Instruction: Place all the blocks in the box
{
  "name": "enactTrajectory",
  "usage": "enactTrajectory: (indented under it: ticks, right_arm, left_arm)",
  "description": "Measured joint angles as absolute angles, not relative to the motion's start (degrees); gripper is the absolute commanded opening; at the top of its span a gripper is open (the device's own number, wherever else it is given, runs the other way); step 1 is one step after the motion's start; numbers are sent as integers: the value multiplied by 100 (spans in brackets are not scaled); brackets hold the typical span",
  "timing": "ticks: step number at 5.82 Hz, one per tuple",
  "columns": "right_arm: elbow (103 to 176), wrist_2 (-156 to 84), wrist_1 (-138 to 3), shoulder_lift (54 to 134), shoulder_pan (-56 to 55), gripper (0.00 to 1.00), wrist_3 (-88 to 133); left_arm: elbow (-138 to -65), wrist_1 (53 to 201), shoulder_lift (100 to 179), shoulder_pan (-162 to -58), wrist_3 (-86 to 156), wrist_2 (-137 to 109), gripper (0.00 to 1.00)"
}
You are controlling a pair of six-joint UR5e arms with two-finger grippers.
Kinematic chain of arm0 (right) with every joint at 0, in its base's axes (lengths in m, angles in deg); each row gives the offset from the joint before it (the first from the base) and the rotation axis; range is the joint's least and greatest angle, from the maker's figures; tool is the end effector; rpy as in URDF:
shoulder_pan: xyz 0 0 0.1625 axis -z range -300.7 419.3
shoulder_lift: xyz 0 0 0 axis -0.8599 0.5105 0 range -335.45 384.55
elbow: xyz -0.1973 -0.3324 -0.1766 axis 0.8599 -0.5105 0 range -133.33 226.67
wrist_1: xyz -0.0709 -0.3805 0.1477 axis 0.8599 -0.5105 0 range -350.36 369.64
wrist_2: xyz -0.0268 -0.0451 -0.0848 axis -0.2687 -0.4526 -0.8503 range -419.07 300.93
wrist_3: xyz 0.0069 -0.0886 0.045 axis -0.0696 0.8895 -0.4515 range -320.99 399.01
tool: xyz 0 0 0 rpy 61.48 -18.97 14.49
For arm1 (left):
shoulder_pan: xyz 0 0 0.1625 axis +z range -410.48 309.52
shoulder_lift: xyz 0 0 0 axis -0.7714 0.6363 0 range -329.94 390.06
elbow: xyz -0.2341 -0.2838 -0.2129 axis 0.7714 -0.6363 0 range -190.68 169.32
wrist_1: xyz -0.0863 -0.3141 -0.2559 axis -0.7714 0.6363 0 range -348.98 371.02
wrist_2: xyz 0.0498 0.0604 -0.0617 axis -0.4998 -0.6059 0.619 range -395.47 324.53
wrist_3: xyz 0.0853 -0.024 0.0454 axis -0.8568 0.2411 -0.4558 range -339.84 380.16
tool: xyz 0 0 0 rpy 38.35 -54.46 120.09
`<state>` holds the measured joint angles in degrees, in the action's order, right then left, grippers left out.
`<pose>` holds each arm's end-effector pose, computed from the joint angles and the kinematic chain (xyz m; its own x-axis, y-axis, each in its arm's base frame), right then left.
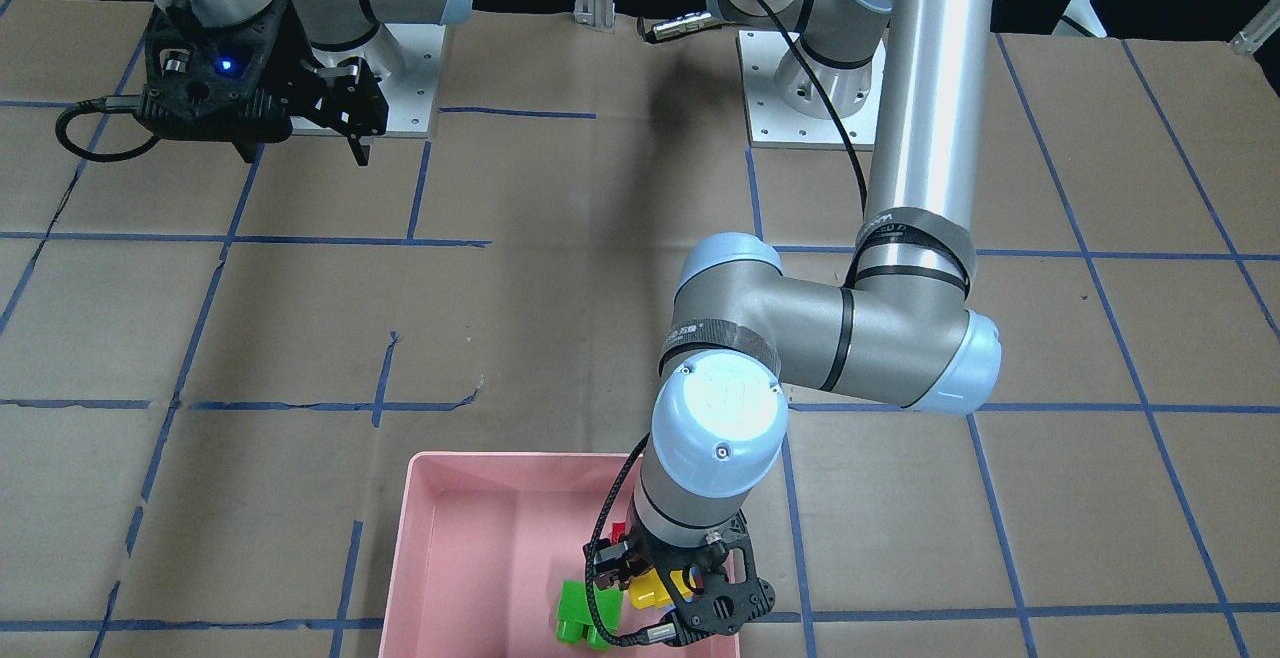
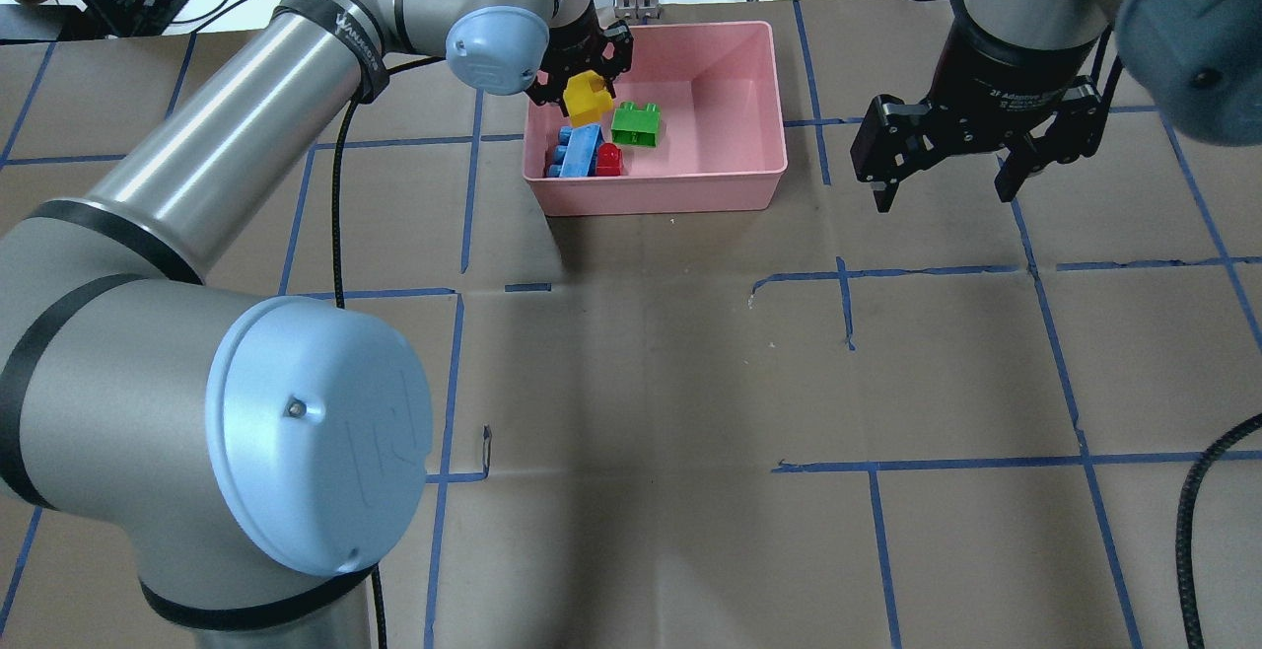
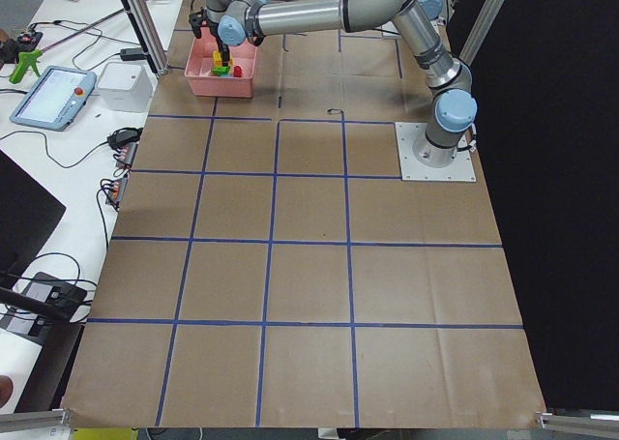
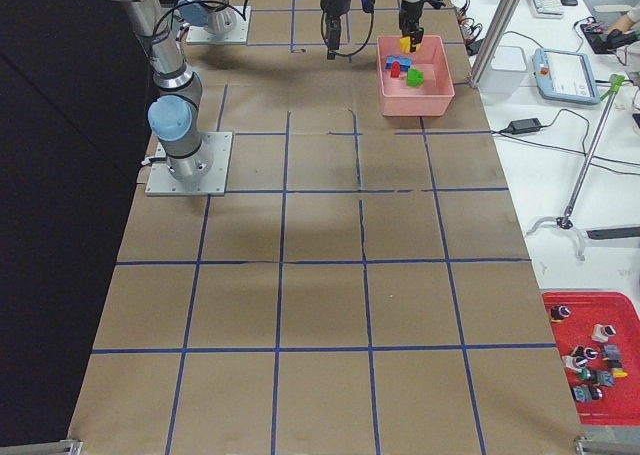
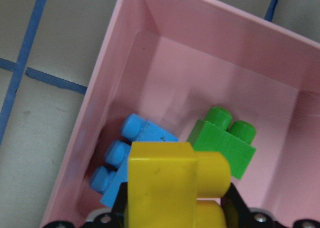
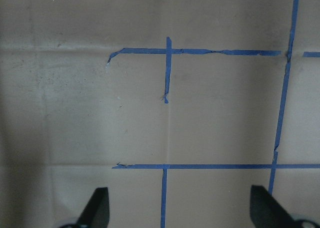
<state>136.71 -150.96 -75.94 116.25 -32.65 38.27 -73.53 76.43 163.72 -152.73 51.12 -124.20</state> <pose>0.1461 -0.4696 0.4944 -0.9992 -0.0227 0.0335 -0.0211 0.9986 0.0478 -0.2983 -0.7356 0.2739 -0.9453 -0.3133 0.0912 -0.3222 0.9404 -0.1092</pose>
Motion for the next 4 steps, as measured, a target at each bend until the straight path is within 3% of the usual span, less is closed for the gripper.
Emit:
enactTrajectory:
  ticks: [2, 4]
  right_arm:
    - [13751, -15047, -7851, 11624, -3277, 100, 3814]
    - [13932, -14995, -7970, 11660, -3279, 100, 3813]
  left_arm:
    - [-7382, 7664, 16129, -15278, 4981, -12563, 100]
    - [-7599, 8384, 15311, -15086, 4357, -12578, 100]
